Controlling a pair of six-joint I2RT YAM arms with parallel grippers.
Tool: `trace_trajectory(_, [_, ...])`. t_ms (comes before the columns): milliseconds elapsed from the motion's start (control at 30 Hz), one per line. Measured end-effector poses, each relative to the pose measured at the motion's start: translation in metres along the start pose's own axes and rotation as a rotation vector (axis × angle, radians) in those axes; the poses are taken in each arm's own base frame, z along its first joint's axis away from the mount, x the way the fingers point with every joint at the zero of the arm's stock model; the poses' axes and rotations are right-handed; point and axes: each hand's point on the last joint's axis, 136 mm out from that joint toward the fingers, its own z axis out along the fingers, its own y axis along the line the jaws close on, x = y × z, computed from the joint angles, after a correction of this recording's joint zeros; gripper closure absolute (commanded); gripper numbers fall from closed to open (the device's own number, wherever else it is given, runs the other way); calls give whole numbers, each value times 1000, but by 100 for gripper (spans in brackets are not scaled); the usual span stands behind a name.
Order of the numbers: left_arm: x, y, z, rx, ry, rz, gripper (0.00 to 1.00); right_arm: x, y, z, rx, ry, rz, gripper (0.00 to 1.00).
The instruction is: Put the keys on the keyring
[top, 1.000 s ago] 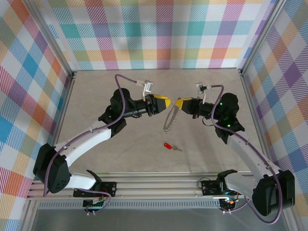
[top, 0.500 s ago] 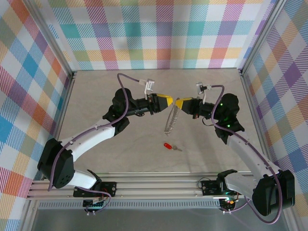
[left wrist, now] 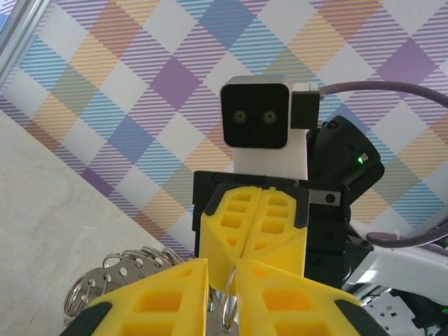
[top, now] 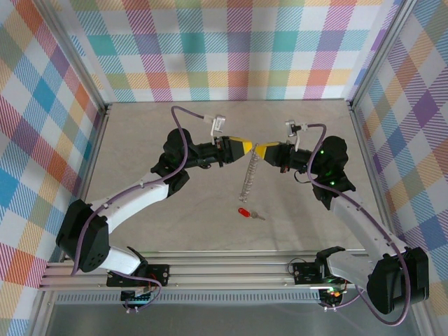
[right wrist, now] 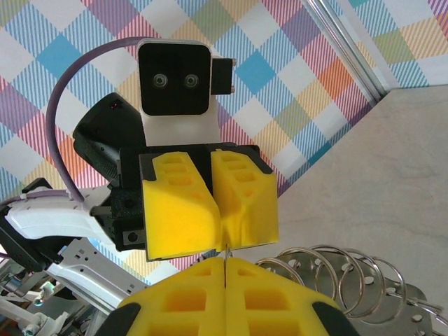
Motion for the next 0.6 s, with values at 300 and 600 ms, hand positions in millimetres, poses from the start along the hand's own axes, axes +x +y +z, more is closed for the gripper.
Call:
trace_trajectory(300, [8, 2, 0, 3, 18, -10, 79, 0, -1, 0, 1, 1, -1, 100])
trace_trajectory(600, [11, 5, 1, 0, 24, -16, 80, 1, -1, 0, 4, 2, 2, 100])
